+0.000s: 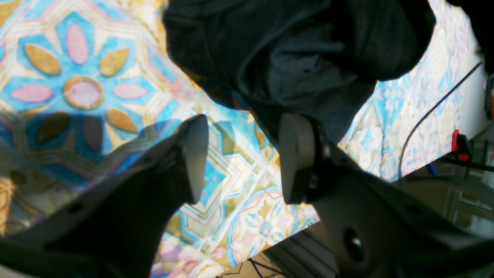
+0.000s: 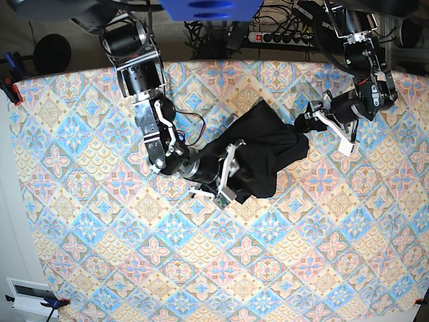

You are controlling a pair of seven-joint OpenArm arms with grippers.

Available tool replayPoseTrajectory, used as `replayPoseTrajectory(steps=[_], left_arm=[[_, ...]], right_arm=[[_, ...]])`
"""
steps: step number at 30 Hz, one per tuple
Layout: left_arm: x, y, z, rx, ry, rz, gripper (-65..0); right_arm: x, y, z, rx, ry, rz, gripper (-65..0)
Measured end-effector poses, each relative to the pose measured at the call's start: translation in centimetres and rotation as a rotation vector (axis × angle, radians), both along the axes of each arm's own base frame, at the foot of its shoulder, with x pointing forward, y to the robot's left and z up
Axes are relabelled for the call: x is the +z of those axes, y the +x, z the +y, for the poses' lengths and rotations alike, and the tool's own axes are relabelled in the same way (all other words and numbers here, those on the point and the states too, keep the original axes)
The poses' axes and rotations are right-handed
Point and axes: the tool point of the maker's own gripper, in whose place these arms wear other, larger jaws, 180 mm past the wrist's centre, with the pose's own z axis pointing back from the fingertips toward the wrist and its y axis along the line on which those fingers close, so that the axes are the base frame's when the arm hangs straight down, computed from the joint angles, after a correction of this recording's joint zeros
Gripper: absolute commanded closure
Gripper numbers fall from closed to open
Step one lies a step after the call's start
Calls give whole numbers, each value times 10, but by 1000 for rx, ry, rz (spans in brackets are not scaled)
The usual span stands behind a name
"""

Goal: Layout the t-shirt on the table in an organized manner, then fold the t-shirt properly

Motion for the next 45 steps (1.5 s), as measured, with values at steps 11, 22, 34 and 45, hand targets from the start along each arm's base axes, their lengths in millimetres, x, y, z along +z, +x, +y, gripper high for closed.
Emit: replayPoseTrajectory(steps=[11,22,34,45], left_arm=[[0,0,0,0,0,0,-292],[0,1,-1,1,-2,-2,-292],[0,0,-1,0,-2,0,-292],[0,0,-1,0,-2,0,-292]], right_arm=[[21,33,2,-13,28,-59,-227],[5,24,1,-2,0,-19,-227],[0,19,0,0,-7,-2,-190],[-4,6,17,67,-27,-5,-187]])
